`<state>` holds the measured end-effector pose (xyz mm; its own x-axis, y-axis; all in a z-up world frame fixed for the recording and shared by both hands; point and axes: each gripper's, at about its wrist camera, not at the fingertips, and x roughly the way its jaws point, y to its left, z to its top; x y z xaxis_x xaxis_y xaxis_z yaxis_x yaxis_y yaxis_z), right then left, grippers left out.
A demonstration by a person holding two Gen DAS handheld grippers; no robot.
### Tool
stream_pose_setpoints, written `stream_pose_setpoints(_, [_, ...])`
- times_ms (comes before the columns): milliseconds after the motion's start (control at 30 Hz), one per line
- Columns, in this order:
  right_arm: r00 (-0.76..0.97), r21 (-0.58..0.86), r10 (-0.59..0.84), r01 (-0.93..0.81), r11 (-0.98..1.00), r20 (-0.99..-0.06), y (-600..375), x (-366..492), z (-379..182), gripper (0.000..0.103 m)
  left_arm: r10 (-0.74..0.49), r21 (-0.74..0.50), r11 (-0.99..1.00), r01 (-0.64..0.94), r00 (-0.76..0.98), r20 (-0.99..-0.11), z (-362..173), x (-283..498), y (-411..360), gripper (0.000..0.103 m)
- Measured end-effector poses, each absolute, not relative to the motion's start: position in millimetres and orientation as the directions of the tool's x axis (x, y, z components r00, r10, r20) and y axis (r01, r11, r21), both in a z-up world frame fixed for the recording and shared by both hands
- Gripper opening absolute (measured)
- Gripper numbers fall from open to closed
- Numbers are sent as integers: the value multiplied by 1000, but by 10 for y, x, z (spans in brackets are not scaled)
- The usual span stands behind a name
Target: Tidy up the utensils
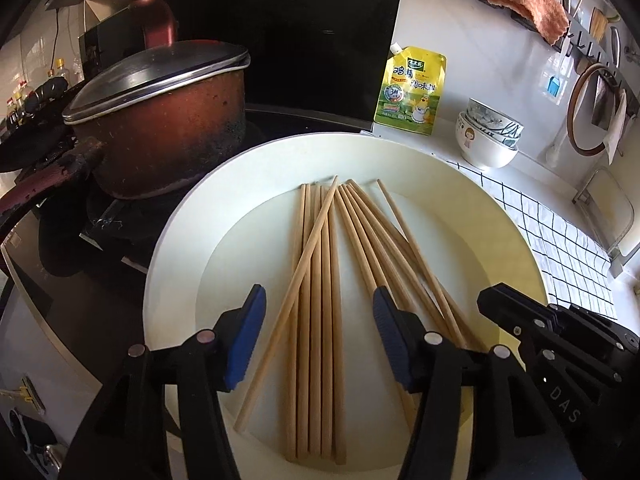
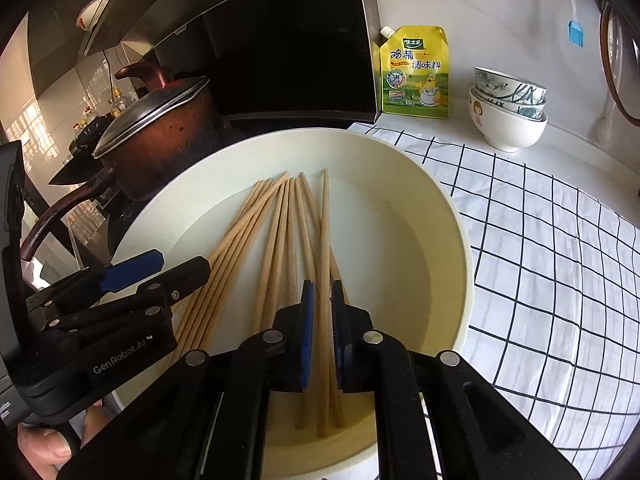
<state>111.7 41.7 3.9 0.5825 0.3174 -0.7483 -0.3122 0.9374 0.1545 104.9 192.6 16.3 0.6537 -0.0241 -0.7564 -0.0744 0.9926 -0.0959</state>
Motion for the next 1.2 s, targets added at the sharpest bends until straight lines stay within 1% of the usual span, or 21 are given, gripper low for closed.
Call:
stream_pose_setpoints(67, [592, 152, 315, -309, 939, -741, 390, 1052, 60, 15, -6, -81, 993, -83, 661, -750, 191, 999, 1931, 59])
stream_pose_setpoints(233, [610, 149, 309, -299, 943, -730, 341, 933, 106, 21, 10, -67, 994, -88, 670, -742, 252, 885, 1938, 60])
stream_pose_setpoints(467, [624, 135, 297, -293, 946, -723, 321, 807, 143, 23, 26, -49, 995, -88, 688, -725, 345, 750, 1892, 63])
stream_pose_setpoints(533, [631, 122, 287, -291, 949, -721, 323, 775, 149, 26, 26, -48, 995, -87, 691, -723, 361, 708, 1880, 64])
stream_pose_setpoints(800, [642, 104, 270, -285, 953, -717, 290, 697, 173, 28, 29, -49, 994, -93, 690, -723, 372, 624, 1865, 66])
stream_pose_setpoints(900, [644, 104, 271, -285, 953, -716, 278, 686, 180, 29, 32, -48, 994, -97, 690, -723, 374, 598, 1861, 67])
stream_pose_setpoints(1000, [647, 102, 269, -284, 953, -714, 268, 668, 186, 33, 36, -46, 994, -99, 691, -722, 379, 567, 1845, 68])
stream_pose_setpoints(1067, [649, 101, 268, -283, 954, -713, 261, 655, 187, 33, 38, -45, 994, -102, 692, -721, 378, 553, 1846, 71])
stream_pose_setpoints(1200, [651, 98, 263, -280, 955, -712, 253, 637, 195, 35, 42, -45, 993, -107, 693, -720, 383, 534, 1849, 73])
